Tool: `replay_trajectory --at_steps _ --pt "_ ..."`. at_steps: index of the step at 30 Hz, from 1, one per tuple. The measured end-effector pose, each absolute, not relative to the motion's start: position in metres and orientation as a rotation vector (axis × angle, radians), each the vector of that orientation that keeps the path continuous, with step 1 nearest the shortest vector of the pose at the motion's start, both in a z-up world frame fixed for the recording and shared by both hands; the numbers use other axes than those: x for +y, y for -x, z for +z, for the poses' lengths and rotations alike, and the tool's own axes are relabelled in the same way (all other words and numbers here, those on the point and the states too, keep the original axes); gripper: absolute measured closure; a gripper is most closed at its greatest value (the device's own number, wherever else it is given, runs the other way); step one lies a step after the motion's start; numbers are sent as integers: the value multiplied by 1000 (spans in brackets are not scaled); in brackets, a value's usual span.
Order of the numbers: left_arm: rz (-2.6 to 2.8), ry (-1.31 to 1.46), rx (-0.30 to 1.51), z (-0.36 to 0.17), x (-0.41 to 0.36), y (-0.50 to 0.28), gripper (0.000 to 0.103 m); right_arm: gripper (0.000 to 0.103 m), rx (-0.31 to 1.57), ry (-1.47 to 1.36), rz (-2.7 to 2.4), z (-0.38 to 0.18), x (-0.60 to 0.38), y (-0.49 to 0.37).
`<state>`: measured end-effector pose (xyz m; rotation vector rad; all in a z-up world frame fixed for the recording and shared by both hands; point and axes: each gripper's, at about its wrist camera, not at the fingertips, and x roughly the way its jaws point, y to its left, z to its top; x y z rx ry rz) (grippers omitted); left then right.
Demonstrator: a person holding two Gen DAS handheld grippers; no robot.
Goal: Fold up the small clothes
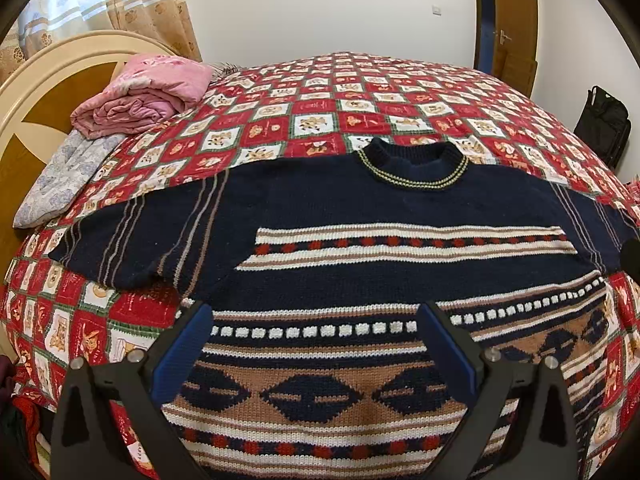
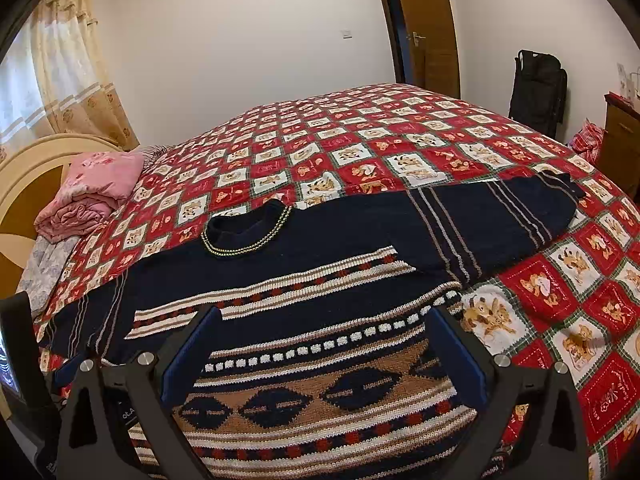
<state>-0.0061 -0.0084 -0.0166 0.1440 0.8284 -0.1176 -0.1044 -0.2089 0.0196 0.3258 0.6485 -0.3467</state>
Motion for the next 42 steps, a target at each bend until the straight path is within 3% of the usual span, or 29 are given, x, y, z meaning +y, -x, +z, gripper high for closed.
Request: replay_trajectory --at_steps 42 --pt "-130 -145 857 -24 -10 5 0 1 690 -372 -337 5 -215 101"
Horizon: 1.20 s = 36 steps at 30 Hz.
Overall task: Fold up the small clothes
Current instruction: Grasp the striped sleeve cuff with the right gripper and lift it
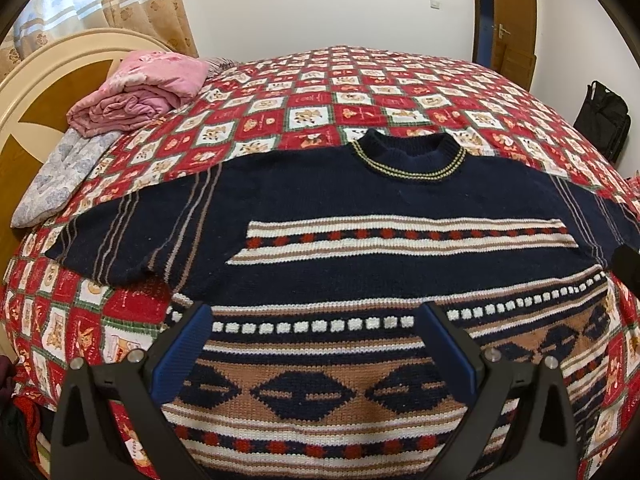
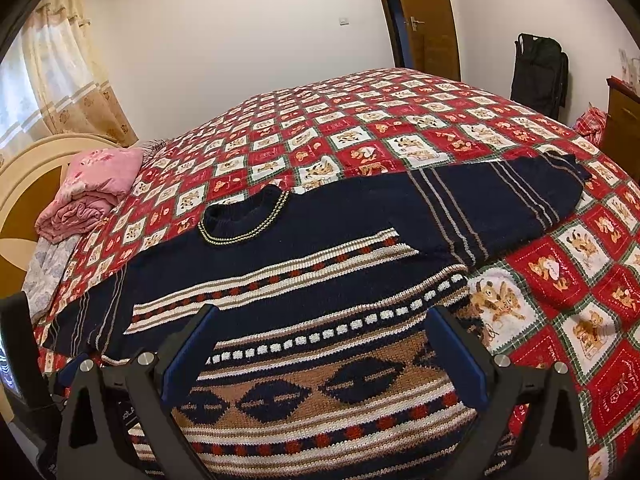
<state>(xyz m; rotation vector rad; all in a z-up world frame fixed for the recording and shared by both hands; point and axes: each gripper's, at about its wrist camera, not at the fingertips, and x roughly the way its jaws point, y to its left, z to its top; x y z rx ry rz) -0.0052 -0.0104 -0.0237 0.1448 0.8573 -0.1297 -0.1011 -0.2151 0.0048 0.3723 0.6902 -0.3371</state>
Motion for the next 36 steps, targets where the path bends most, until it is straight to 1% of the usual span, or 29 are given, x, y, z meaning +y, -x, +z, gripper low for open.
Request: replay_trajectory --at_steps 5,9,12,15,18,20,23,28,33,34,35,36 --pt "-166 -112 902 -27 -12 1 0 1 710 -385 -331 -1 -234 99" --pt "-175 -60 941 -32 -6 -7 0 1 685 -399 -394 4 -280 110" --pt "-226 -12 932 -31 -4 -8 0 1 647 -407 -509 13 -338 122" --pt "-247 -39 909 -28 -12 -6 0 1 613 -442 -615 17 -410 133" --pt "-254 -106 893 -27 -23 -7 0 1 605 -578 -673 5 -493 139" --pt "-250 -129 890 -27 -29 -8 0 2 584 -718 -732 -10 -548 147" --pt "-245 -116 890 -26 -28 -13 0 2 554 -833 -821 -29 -603 154" --pt "-206 -133 881 -26 -29 -22 0 2 535 -926 -889 -55 -648 150" --pt "-195 -124 899 -30 -32 -34 0 2 608 -798 -915 -60 -650 119" --pt "-193 -124 903 -32 -33 -36 0 7 616 -777 -915 -60 -649 113" --pt "-193 -128 906 -33 -34 -37 0 24 619 -766 -914 -60 -649 111" --pt "-192 -132 909 -35 -35 -37 0 32 631 -762 -917 -62 -649 106"
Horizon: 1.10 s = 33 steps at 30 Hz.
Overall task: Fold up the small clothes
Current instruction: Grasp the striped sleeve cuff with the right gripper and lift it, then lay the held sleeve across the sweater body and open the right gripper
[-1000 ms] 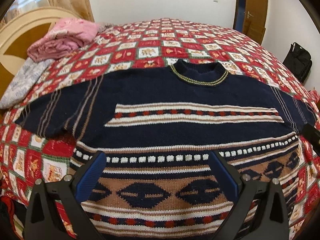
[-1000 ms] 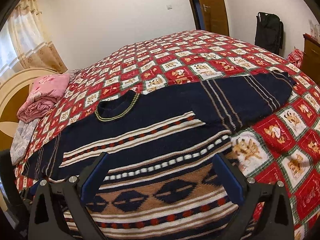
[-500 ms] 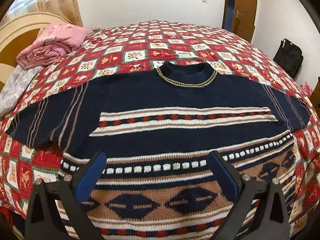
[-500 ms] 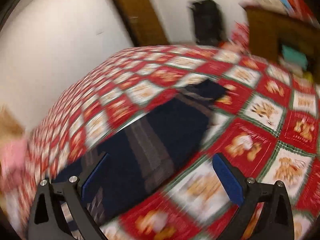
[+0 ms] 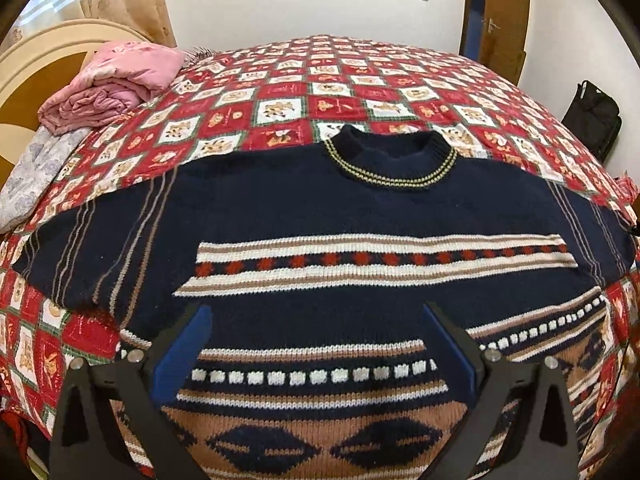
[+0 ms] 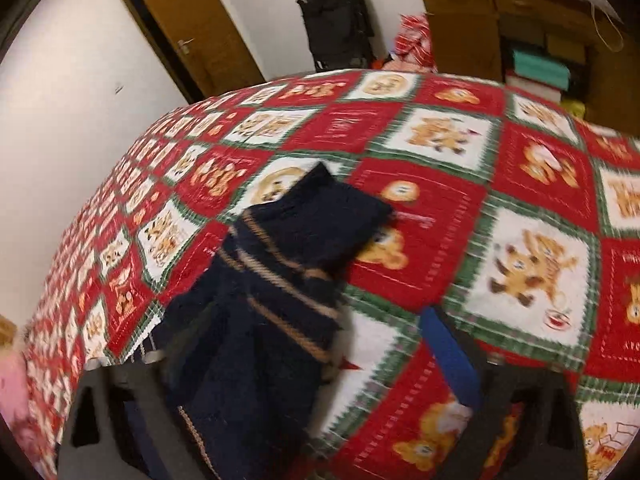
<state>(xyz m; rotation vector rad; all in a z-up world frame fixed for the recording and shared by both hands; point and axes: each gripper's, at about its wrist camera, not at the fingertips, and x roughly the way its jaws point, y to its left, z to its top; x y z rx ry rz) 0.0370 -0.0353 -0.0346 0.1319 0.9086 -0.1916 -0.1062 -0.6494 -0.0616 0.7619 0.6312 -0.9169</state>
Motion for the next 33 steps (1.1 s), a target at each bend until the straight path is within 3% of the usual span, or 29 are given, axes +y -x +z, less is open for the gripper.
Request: replay_trajectory --at_steps 1,4,5,6,9,16,25,29,33 --pt "-191 -134 911 -35 -36 -37 0 44 636 -766 -925 -63 -651 104" --pt "-198 -134 914 -36 -35 -36 0 62 600 -841 -897 -67 -659 111" --pt "-195 -133 912 -36 -35 -36 0 78 600 -854 -883 -67 -661 113" --pt "-193 -128 910 -36 -35 -36 0 84 609 -860 -858 -68 -661 113" --pt "-186 -123 914 -35 -31 -38 0 88 605 -849 -803 -59 -657 118" --pt "-178 -86 901 -29 -13 -32 0 88 523 -616 -721 27 -590 115" --pt "-129 -16 864 -19 36 -24 0 88 487 -174 -401 124 -377 48" --pt "-89 -1 844 -16 61 -21 0 88 497 -12 -236 126 -269 11" --pt "-43 0 835 -16 84 -17 0 88 557 33 -97 91 -185 -19"
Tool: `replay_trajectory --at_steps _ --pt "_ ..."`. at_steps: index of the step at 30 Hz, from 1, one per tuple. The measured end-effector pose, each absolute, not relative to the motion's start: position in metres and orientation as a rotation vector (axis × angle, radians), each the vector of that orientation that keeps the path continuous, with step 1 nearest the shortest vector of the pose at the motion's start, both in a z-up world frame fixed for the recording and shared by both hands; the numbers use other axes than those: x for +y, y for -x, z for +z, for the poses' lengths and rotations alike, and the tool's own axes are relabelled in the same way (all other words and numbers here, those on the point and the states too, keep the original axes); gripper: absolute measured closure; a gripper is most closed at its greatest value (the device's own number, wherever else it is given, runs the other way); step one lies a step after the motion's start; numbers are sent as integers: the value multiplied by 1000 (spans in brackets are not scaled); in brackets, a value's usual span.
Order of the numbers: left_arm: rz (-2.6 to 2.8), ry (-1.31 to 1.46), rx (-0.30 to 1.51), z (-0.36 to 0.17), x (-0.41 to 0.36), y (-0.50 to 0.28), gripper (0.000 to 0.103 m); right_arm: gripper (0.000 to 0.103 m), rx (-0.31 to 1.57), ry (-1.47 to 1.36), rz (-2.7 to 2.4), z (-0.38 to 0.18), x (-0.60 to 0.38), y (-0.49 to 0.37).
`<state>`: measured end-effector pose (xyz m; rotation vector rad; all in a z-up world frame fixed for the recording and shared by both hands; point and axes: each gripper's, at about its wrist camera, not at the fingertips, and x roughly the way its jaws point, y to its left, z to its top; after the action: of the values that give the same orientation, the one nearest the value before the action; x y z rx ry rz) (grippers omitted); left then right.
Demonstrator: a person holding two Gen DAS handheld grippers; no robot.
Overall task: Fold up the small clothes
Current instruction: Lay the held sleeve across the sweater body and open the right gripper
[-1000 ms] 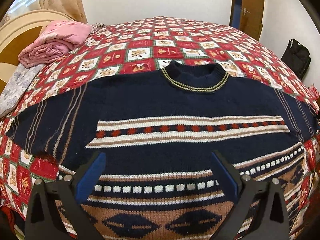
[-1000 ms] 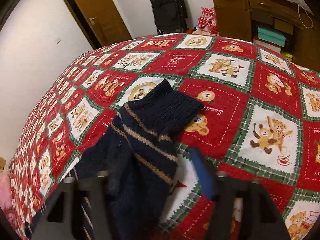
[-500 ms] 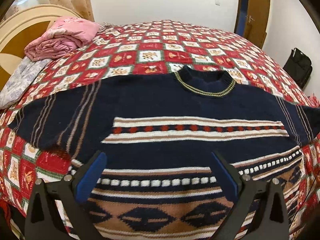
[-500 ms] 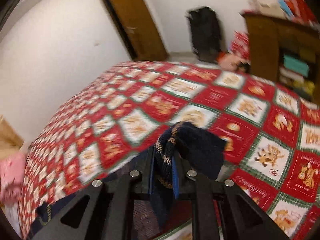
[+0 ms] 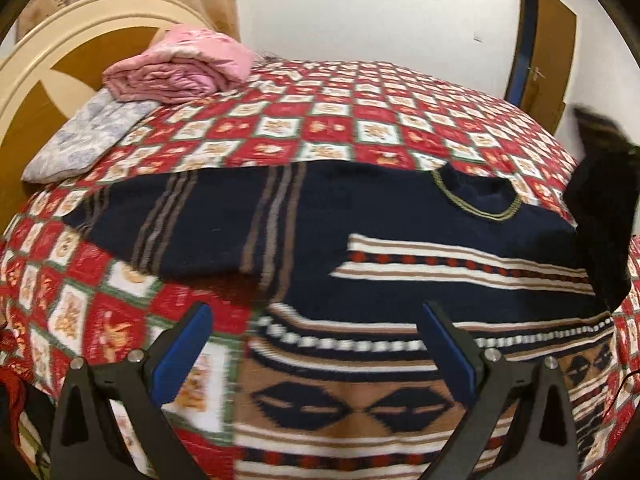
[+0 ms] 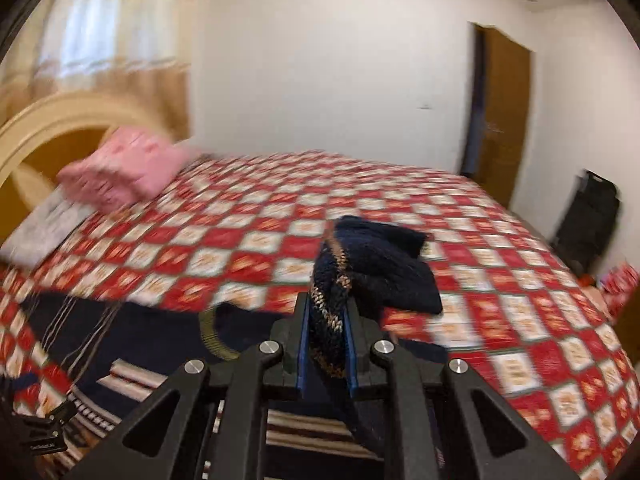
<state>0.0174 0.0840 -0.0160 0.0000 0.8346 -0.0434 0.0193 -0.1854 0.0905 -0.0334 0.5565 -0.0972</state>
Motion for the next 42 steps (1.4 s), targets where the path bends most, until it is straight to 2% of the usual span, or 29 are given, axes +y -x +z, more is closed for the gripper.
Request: replay_trajectory --at_steps 10,11,17,24,25,26,27,28,31,37,39,40,41,42 --pt "54 63 838 -27 139 -21 0 88 689 94 141 6 -40 -42" --pt "57 66 839 -27 141 -22 0 91 692 93 156 2 -31 -43" --pt "73 67 828 -29 155 -20 0 94 530 78 170 32 -11 -35" --pt "81 59 811 -28 163 -20 0 93 627 -108 248 25 -50 -34" --pt "83 53 808 -29 163 -20 0 85 643 -155 251 21 -61 -35" --pt "84 54 810 -30 162 -20 0 57 673 -219 248 16 -76 -38" --pt "81 62 813 -31 163 -20 0 42 705 -285 232 10 -91 -41" --pt "75 73 817 -32 164 -21 0 22 712 -336 221 4 -100 -41" --pt "61 86 828 -36 162 -22 0 22 746 -404 221 -8 -113 -44" --pt "56 70 825 -36 159 -20 0 22 887 -339 240 -38 -79 -76" --pt "64 67 822 -35 162 -19 0 27 921 -212 209 -50 -57 -88" --pt "67 67 821 -35 165 -18 0 50 942 -189 196 -56 -52 -92" --pt "71 68 820 -36 167 -18 0 88 968 -194 196 -62 -49 -95" --pt "78 71 820 -36 170 -18 0 91 986 -213 196 -66 -47 -98"
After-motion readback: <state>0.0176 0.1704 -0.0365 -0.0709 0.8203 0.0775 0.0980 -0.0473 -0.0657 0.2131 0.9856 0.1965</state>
